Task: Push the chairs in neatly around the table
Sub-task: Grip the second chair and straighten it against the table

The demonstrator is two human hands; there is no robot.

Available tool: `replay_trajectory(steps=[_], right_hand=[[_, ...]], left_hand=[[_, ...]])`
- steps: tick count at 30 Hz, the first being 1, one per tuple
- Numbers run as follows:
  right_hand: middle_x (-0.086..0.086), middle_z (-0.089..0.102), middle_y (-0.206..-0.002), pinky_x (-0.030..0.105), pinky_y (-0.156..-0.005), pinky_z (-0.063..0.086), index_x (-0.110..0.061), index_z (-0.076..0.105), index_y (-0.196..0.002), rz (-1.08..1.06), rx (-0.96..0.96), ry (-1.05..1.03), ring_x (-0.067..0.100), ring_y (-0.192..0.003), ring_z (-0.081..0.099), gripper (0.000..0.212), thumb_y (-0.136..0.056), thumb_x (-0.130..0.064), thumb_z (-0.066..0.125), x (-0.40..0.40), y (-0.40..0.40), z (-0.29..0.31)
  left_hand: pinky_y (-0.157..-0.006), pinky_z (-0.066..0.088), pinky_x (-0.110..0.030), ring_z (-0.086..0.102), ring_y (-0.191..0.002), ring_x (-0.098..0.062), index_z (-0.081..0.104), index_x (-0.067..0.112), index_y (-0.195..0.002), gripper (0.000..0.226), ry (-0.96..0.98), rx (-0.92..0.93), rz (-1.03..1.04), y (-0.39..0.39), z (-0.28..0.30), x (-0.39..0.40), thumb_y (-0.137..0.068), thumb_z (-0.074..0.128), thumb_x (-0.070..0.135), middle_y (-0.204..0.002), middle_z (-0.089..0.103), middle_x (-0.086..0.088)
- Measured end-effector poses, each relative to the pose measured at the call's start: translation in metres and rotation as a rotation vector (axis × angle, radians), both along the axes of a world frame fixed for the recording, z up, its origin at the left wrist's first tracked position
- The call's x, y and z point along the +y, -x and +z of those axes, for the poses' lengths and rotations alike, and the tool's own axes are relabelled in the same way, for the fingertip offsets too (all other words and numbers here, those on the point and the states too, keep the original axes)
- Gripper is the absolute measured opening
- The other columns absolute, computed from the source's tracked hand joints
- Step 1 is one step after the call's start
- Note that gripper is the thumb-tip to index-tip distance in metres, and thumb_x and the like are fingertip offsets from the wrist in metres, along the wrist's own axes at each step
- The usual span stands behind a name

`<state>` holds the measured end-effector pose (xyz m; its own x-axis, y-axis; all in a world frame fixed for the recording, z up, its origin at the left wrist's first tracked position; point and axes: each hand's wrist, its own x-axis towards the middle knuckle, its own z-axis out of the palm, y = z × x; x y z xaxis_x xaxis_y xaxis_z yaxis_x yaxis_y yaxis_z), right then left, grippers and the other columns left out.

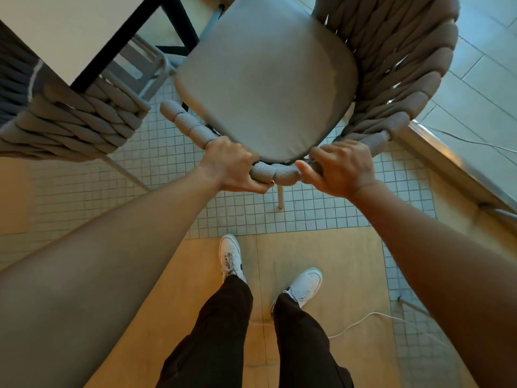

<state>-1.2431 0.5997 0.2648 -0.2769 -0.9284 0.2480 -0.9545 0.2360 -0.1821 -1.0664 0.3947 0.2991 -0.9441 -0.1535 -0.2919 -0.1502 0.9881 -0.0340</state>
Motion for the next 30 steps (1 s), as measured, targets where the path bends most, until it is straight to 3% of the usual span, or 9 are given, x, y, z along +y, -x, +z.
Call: replay_trajectory(steps=[3,6,9,11,14,16,19,23,30], right_hand=[[0.006,0.075,-0.096,0.051,-0.110,0.037,-0.015,0.073,-0.089,-0.214,0.009,0.081,0.028,-0.103,0.068,0.045,-0.103,-0.049,0.046,0.003,-0.017,-0.003],[0.010,0.048,-0.154,0.059,-0.123,0.006,-0.019,0.066,-0.126,-0.511,-0.099,0.049,0.033,-0.151,0.029,0.045,-0.096,-0.048,0.051,0.002,-0.034,0.003],[0.016,0.009,-0.170,0.059,-0.122,-0.006,-0.021,0.035,-0.156,-0.754,-0.304,0.033,0.036,-0.156,0.001,0.076,-0.088,-0.048,0.056,-0.002,-0.038,0.011],[0.017,-0.005,-0.170,0.062,-0.120,-0.009,-0.021,0.017,-0.162,-0.892,-0.461,0.092,0.038,-0.155,-0.008,0.091,-0.086,-0.043,0.061,-0.001,-0.031,0.014],[0.016,-0.019,-0.168,0.065,-0.120,0.004,-0.026,-0.005,-0.163,-1.017,-0.785,0.225,0.039,-0.155,-0.008,0.108,-0.087,-0.030,0.071,0.003,-0.013,0.013],[0.018,-0.008,-0.169,0.057,-0.119,0.027,-0.031,-0.017,-0.160,-1.052,-1.063,0.326,0.037,-0.155,0.013,0.116,-0.089,-0.027,0.074,0.006,0.000,0.013],[0.014,0.046,-0.150,0.046,-0.100,0.054,-0.035,-0.024,-0.157,-1.073,-1.277,0.367,0.022,-0.115,0.061,0.118,-0.092,-0.030,0.074,0.009,0.014,0.011],[-0.013,0.050,-0.095,0.039,-0.076,0.063,-0.035,-0.018,-0.158,-1.114,-1.290,0.376,0.011,-0.082,0.067,0.107,-0.094,-0.020,0.066,0.006,0.020,0.003],[0.004,0.055,-0.120,0.029,-0.068,0.057,-0.034,-0.021,-0.157,-1.082,-1.305,0.362,0.013,-0.089,0.065,0.108,-0.094,-0.014,0.064,-0.006,0.030,0.011]], left_hand=[[-0.090,0.043,-0.042,0.064,-0.082,-0.018,0.071,0.025,-0.089,0.083,-0.038,0.144,0.136,-0.010,-0.002,0.018,-0.082,0.022,0.092,-0.084,0.071,0.005],[-0.117,0.024,-0.047,0.053,-0.125,-0.019,0.070,0.027,-0.109,0.075,-0.136,0.299,0.487,-0.002,-0.004,0.056,-0.093,0.021,0.080,-0.120,0.069,0.003],[-0.126,-0.002,-0.048,0.008,-0.156,-0.024,0.044,0.020,-0.149,0.066,-0.171,0.420,0.865,0.018,-0.012,0.102,-0.097,0.044,0.061,-0.167,0.024,-0.005],[-0.126,-0.003,-0.050,-0.011,-0.156,-0.026,0.013,0.014,-0.162,0.087,-0.291,0.525,1.167,0.032,-0.014,0.126,-0.095,0.055,0.051,-0.170,-0.008,-0.008],[-0.126,0.001,-0.052,-0.018,-0.154,-0.028,-0.015,0.020,-0.161,0.105,-0.568,0.735,1.652,0.058,-0.010,0.144,-0.094,0.065,0.037,-0.167,-0.025,-0.005],[-0.124,0.014,-0.052,-0.002,-0.156,-0.031,-0.018,0.029,-0.159,0.114,-0.826,0.909,1.952,0.077,-0.008,0.148,-0.091,0.072,0.027,-0.169,-0.018,-0.001],[-0.107,0.046,-0.056,0.052,-0.131,-0.036,0.005,0.030,-0.161,0.105,-1.191,1.162,2.338,0.096,-0.006,0.147,-0.083,0.074,0.018,-0.159,0.038,-0.008],[-0.089,0.059,-0.050,0.069,-0.098,-0.027,0.047,0.025,-0.139,0.064,-1.226,1.252,2.392,0.102,-0.004,0.144,-0.080,0.065,0.009,-0.123,0.066,-0.003],[-0.088,0.059,-0.046,0.069,-0.090,-0.024,0.050,0.022,-0.136,0.057,-1.217,1.272,2.353,0.111,0.003,0.136,-0.082,0.062,0.010,-0.111,0.068,-0.002]])
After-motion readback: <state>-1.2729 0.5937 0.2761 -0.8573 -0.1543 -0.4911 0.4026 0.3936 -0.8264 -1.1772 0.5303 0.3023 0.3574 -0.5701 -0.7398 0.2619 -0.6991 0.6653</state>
